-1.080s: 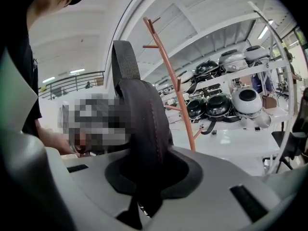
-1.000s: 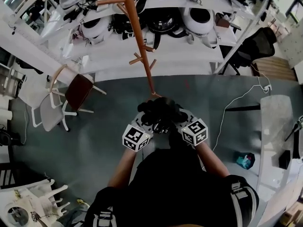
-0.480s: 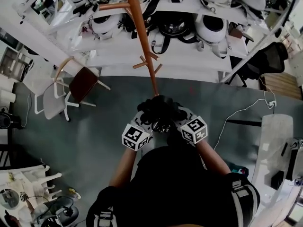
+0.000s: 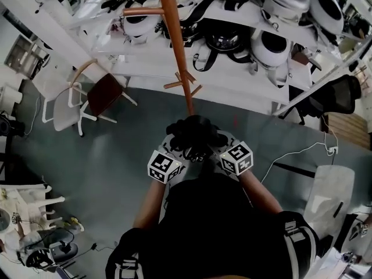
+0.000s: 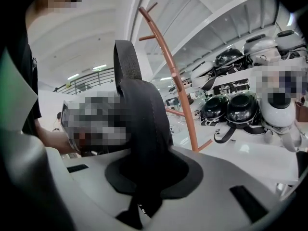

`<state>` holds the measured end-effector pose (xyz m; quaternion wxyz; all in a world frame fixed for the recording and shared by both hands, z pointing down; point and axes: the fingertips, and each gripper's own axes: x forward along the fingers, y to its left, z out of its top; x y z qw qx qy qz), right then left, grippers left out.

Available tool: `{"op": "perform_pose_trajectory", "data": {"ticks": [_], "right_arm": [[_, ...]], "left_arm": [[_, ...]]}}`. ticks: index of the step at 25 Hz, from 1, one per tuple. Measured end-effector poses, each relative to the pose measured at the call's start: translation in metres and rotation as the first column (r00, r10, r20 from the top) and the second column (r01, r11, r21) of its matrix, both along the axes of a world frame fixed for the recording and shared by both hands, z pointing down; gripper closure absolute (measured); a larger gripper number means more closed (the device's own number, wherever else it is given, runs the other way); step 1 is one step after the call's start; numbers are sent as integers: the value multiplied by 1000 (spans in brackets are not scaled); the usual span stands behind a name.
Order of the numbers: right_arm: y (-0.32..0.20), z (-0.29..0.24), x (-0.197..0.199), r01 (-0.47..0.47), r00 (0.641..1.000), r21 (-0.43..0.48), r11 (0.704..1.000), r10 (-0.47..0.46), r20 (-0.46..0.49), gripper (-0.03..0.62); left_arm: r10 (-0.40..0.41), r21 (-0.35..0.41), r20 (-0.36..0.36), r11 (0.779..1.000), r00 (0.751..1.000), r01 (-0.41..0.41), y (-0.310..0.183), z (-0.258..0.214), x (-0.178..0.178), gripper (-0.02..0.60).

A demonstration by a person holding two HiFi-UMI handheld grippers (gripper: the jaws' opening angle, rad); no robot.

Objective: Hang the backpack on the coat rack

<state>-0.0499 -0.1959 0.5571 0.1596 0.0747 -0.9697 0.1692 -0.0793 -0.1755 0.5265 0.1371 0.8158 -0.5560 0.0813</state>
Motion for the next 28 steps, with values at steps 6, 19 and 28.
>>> {"op": "perform_pose_trajectory", "data": {"ticks": [6, 19, 28], "right_arm": [[-26, -2, -1, 54, 999, 25, 998, -54, 5, 511], [-63, -8, -30, 75, 997, 21, 997, -75, 9, 511], [-89, 4, -66, 37, 999, -9, 999, -37, -6, 511]], "left_arm": [[-68, 7, -2, 998, 998, 68, -22, -1, 1, 485], [-88, 0, 7, 996, 996, 88, -58, -9, -26, 484], [-29, -21, 28, 999, 999, 29, -84, 2, -62, 483]]}}
